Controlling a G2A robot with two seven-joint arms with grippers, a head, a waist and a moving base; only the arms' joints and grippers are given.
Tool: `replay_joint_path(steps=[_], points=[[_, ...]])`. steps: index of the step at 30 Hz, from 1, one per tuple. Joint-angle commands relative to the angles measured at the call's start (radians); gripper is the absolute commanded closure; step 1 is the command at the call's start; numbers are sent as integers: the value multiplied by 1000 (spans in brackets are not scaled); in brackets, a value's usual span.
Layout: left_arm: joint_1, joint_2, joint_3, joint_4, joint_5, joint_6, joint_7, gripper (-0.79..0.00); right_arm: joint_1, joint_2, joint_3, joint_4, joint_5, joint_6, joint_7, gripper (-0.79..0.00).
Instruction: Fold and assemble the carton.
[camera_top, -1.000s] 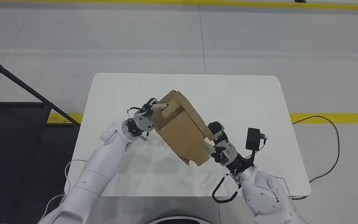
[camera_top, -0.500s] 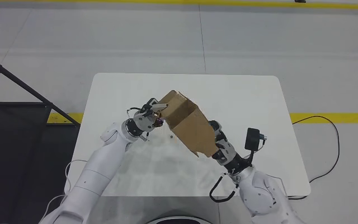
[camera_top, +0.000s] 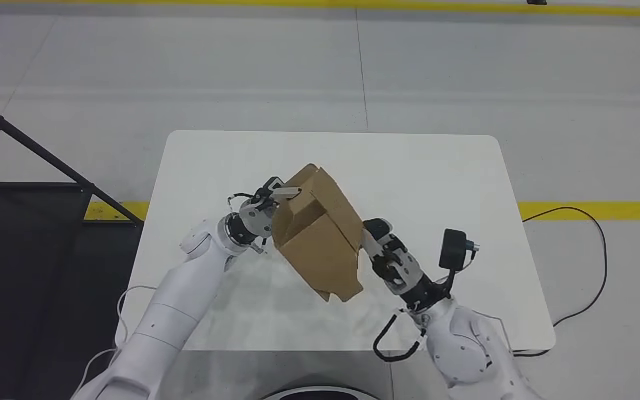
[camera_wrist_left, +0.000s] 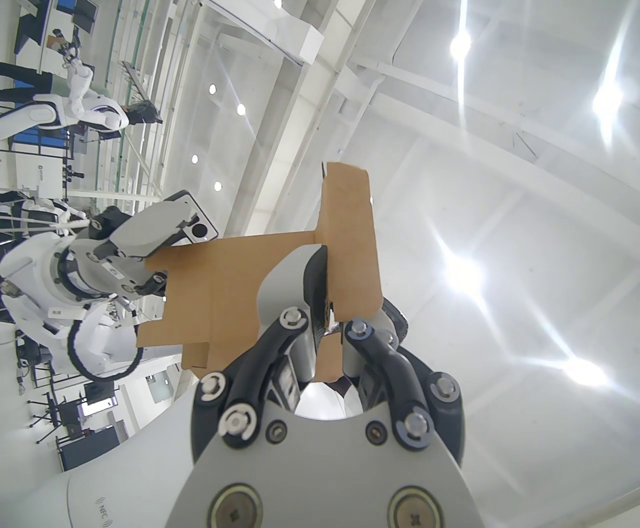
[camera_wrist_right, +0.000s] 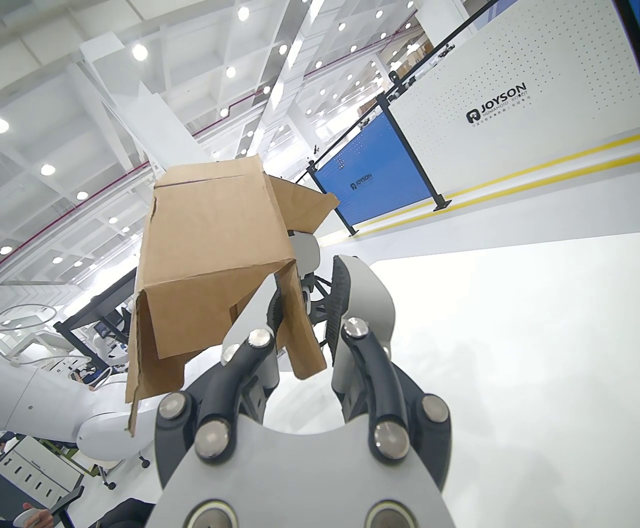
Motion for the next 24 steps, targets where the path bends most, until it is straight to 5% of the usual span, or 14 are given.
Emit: replay_joint_path(steps=[1,9,15,19,24], points=[[-1,-1,-1,1,1,-2,-1,0,0,-1,-1,1,5,-1,1,-262],[2,-5,-14,6,-24,-5,35,0,-14,1,12,-4,-38,3,13,-382],[7,-7,-16,5,-32,15,43,0,-20,1,7,-12,-24,-9,25,-557],[8,-9,-13,0,-32,21,39,0,-12,-3,-14,1,21,-20,28,-526],[9,-11,-12,2,-26,25,33,0,11,-8,-37,26,72,-43,39,-363]])
